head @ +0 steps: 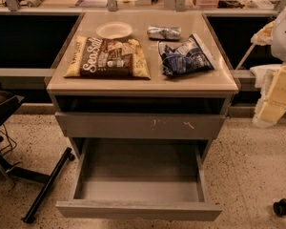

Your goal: Place brown chip bag into middle drawer

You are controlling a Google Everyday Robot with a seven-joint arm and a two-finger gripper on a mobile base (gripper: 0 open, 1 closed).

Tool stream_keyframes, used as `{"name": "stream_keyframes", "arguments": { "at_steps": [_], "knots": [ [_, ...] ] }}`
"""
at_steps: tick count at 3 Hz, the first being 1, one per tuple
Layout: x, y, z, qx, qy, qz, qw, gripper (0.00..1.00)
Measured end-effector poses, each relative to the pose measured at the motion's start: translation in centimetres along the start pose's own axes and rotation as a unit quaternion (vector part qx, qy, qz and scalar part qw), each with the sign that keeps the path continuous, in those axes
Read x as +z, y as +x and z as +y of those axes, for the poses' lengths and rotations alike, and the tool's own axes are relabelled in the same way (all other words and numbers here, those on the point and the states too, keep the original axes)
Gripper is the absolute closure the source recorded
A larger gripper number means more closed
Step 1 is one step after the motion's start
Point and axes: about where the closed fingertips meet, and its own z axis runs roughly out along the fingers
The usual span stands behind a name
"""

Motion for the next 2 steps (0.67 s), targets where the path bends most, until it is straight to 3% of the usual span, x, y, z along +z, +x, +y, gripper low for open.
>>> {"name": "stream_keyframes", "arguments": {
  "at_steps": [1,2],
  "knots": [
    [0.0,0.0,0.0,0.000,0.000,0.000,1.0000,0.00],
    [3.3,-2.6,-1.9,-0.022,-0.016,-0.039,0.9989,0.00]
  ]
}}
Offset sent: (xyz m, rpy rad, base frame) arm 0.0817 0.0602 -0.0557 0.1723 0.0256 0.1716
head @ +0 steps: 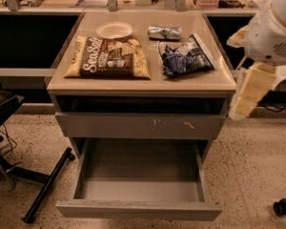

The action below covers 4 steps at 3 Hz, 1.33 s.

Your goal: Place brown chip bag into middle drawer

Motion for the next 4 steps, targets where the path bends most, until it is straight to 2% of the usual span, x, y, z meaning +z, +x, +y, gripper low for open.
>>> {"name": "stream_keyframes", "arguments": {
  "at_steps": [1,2,3,4],
  "knots": [
    [7.0,-6.8,-5.1,-0.025,-0.026,-0.072,0.9967,0.00],
    [13.5,-15.5,-10.4,-0.044,-0.055,-0.146,0.9868,0.00],
    [18.9,-23.0,-13.4,-0.059,-0.090,-0.186,0.9767,0.00],
    [18.4,-24.9,-15.1,-0.063,-0.075,-0.205,0.9738,0.00]
  ]
}}
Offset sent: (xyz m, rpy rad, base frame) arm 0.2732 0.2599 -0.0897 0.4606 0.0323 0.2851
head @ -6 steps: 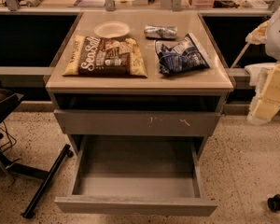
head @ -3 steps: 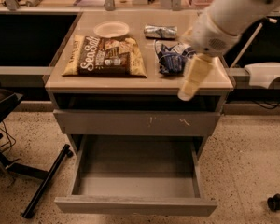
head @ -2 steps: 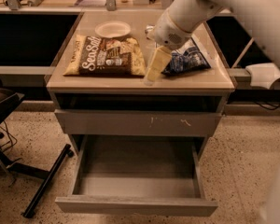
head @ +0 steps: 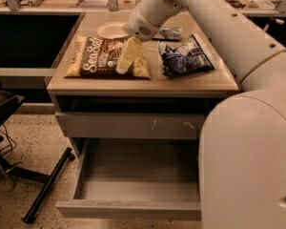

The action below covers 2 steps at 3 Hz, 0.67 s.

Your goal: Place brown chip bag into middle drawer

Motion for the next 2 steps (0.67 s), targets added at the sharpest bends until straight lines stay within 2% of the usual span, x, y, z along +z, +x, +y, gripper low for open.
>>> {"name": "stream_keyframes", "arguments": {
  "at_steps": [1,2],
  "knots": [
    [0.0,0.0,0.0,0.000,0.000,0.000,1.0000,0.00],
    [0.8,2.1,-0.4,0.022,-0.008,0.002,0.9997,0.00]
  ]
}}
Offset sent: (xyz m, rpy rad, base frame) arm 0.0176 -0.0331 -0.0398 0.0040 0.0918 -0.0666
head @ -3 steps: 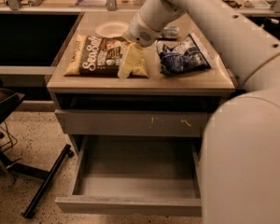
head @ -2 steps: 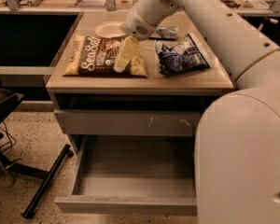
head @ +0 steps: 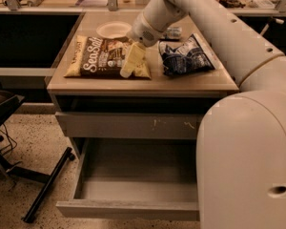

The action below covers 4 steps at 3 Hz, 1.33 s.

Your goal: Place brown chip bag into middle drawer

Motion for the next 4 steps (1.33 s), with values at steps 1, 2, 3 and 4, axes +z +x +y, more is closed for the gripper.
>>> {"name": "stream_keyframes", "arguments": {
  "at_steps": [1,2,3,4],
  "knots": [
    [2.40,3.22,-1.91,0.039,-0.022,-0.003,0.9990,0.00],
    [2.89,3.42,-2.79,0.040,-0.018,-0.008,0.9990,0.00],
    [2.91,3.41,-2.77,0.040,-0.018,-0.008,0.9990,0.19],
    [2.91,3.41,-2.77,0.040,-0.018,-0.008,0.9990,0.42]
  ]
}}
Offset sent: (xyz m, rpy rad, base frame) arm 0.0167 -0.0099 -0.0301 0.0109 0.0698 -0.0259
